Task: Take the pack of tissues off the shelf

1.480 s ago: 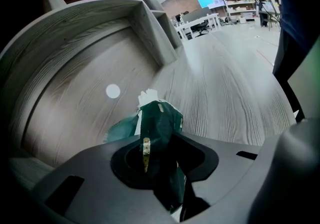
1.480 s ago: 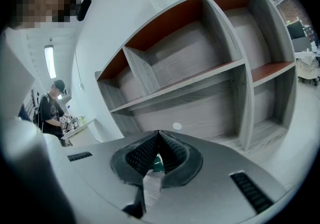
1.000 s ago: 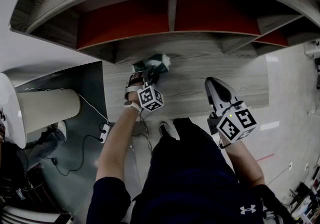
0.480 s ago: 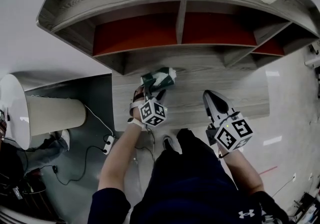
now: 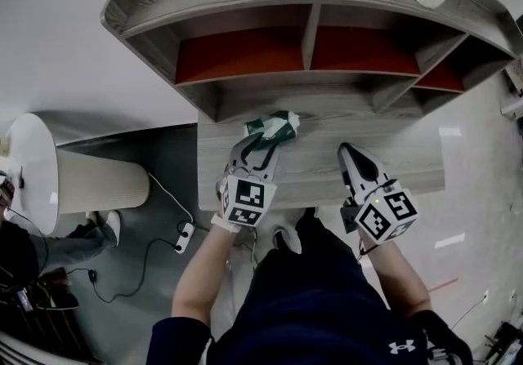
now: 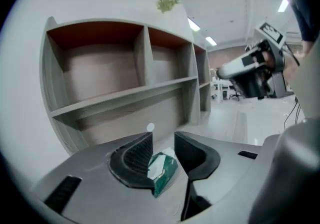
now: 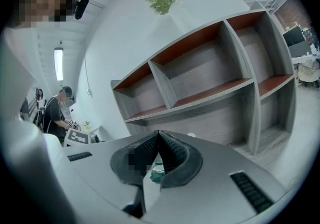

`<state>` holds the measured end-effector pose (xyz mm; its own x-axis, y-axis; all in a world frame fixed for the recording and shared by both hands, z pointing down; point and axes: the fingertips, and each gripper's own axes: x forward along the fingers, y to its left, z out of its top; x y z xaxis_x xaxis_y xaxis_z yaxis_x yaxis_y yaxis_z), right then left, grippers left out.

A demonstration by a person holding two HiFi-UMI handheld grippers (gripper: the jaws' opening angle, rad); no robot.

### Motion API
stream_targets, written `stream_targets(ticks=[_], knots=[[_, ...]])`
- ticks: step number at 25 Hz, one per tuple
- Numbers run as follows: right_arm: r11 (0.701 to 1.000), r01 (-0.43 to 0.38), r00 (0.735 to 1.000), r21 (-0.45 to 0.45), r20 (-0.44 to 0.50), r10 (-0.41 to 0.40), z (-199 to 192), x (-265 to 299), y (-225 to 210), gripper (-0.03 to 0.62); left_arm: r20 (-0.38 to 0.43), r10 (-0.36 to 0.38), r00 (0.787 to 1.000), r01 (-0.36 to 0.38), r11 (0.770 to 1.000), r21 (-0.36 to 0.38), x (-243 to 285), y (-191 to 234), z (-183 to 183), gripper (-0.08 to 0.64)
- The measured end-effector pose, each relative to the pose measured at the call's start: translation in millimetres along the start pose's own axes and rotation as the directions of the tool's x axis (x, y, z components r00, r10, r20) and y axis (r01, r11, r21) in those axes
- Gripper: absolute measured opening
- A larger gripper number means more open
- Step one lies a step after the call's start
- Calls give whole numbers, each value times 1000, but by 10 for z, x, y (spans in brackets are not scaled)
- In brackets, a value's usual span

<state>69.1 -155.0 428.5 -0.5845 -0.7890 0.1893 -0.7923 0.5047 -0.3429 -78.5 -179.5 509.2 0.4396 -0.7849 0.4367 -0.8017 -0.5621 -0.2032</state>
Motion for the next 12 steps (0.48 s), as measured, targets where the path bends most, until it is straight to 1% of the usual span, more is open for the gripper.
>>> stream_targets(ticks=[2, 4, 5, 6, 8, 12], knots=[[1000, -2, 1000, -6, 19, 2, 51, -10, 64, 12, 61, 8, 998, -4, 998, -65, -203, 27, 219, 100], [1000, -3, 999, -9, 38, 3, 96, -24, 126, 12, 113, 32, 993, -17, 992, -126, -399, 76, 377, 68], [1000, -4, 999, -12, 46, 4, 120, -35, 164, 12, 136, 43, 990, -22, 989, -147, -498, 97, 441, 38], [1000, -4, 999, -18, 53, 5, 144, -50, 203, 12, 157, 50, 986, -24, 987, -161, -597, 111, 502, 21], [1000, -5, 998, -22, 67, 7, 183, -86, 275, 12, 196, 60, 979, -24, 984, -177, -781, 134, 617, 16], [999, -6, 996, -43, 93, 10, 279, -153, 432, 11, 249, 89, 964, -44, 983, -180, -1067, 186, 779, 17]])
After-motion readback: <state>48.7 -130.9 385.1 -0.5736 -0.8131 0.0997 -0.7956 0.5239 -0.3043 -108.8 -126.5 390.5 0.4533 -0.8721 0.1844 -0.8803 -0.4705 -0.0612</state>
